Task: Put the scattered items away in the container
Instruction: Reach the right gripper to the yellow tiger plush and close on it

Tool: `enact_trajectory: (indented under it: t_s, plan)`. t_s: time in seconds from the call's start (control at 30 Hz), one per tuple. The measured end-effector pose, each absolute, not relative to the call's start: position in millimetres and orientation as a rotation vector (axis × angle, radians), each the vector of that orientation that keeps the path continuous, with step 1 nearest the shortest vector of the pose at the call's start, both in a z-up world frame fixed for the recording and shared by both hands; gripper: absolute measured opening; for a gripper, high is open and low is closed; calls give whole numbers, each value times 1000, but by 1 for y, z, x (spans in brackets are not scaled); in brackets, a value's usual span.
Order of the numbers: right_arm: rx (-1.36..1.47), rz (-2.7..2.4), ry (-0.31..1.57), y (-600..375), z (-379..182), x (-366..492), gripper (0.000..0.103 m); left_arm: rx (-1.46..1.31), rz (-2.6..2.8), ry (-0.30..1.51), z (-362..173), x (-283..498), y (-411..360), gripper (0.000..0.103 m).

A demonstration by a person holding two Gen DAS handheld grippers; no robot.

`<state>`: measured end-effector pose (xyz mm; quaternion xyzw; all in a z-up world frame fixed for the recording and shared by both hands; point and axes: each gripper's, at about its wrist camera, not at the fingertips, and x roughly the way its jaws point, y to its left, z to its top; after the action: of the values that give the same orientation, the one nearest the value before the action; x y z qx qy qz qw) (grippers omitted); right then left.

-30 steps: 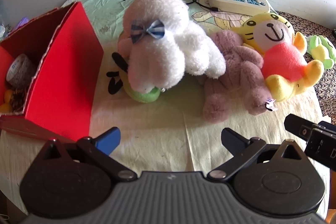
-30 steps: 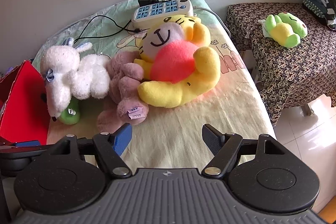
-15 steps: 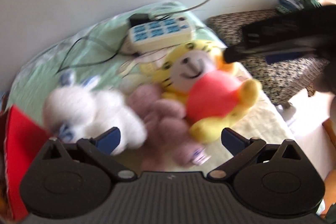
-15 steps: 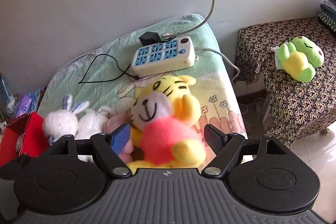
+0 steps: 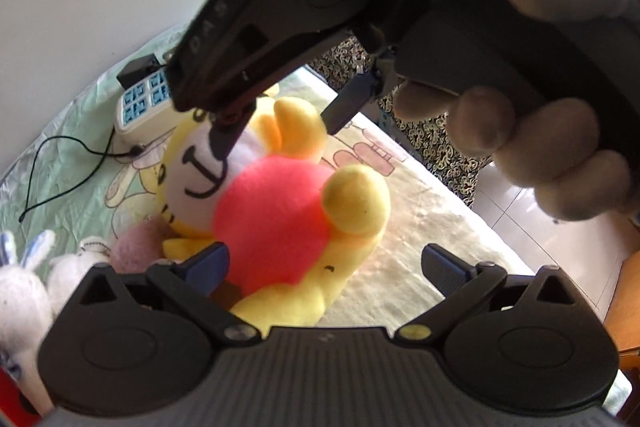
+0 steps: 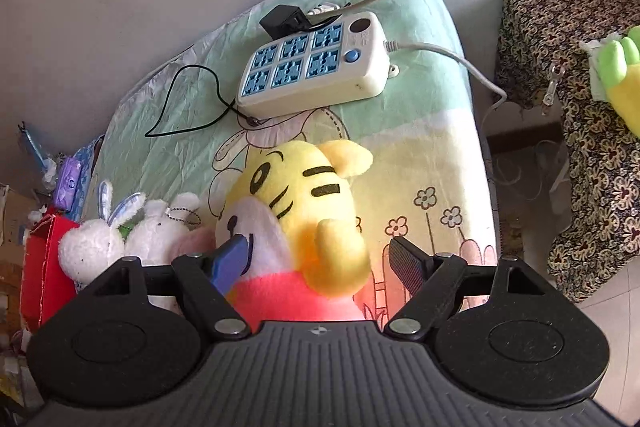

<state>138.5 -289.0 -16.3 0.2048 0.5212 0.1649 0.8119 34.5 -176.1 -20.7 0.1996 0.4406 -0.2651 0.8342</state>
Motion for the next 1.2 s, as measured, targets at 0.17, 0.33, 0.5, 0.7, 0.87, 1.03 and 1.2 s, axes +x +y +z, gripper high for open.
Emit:
enact_trajectory:
  t_s: [0.17, 0.33, 0.5, 0.7, 0.87, 1.03, 1.2]
  plan:
    - [447, 409, 1142, -286, -27, 150, 80, 416, -565, 950, -32, 47, -177, 101]
    - [502, 448, 1175, -287, -42, 161, 80, 425, -575, 921, -38, 53, -178, 101]
    - [569, 504, 1203, -289, -55, 164, 66, 412, -596, 909, -43, 54, -173, 101]
    - [697, 473, 1163, -318, -56, 145, 53, 368, -671, 873, -33, 44, -168, 101]
    - [775, 404, 1132, -338, -53, 121, 52, 349, -712, 848, -34, 43, -181, 101]
    - [832, 353, 1100, -345, -58, 105, 52, 327, -704, 839, -40, 35, -176, 101]
    - [839, 335, 1078, -345, -62, 101, 53, 315, -634, 873, -52, 43, -173, 101]
